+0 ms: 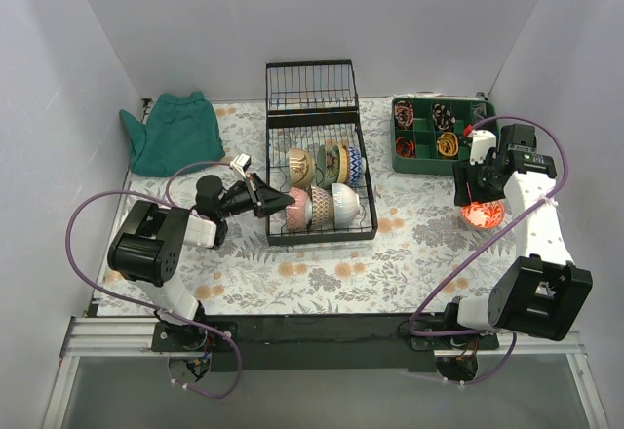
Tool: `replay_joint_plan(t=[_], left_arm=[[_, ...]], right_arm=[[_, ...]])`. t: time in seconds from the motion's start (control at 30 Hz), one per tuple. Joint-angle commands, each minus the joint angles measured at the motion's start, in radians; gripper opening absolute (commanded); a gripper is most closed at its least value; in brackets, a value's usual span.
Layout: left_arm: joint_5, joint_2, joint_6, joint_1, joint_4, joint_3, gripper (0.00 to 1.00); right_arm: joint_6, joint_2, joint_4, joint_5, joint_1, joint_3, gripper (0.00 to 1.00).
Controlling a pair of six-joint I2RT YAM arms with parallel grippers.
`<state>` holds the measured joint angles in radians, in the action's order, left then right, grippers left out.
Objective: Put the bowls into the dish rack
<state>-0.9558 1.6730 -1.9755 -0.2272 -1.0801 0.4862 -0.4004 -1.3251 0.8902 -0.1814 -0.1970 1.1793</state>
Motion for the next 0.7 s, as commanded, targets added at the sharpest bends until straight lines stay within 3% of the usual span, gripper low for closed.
replay_joint_plan(t=[0.0, 0.4, 0.67], left_arm=[[0.014, 0.034, -0.175, 0.002, -0.123, 0.038, 0.0], [0.022, 0.159, -0.327, 0.002, -0.224, 0.069, 0.0], [0.023, 0.122, -0.345, 0.0, -0.215, 0.066, 0.0]], right_arm=[[-0.011, 0.032, 0.003, 0.01, -0.004, -0.021, 0.65], [-0.014, 0.038, -0.004, 0.016, -0.004, -0.067, 0.65], [-0.014, 0.027, 0.0, 0.019, -0.004, -0.063, 0.65]])
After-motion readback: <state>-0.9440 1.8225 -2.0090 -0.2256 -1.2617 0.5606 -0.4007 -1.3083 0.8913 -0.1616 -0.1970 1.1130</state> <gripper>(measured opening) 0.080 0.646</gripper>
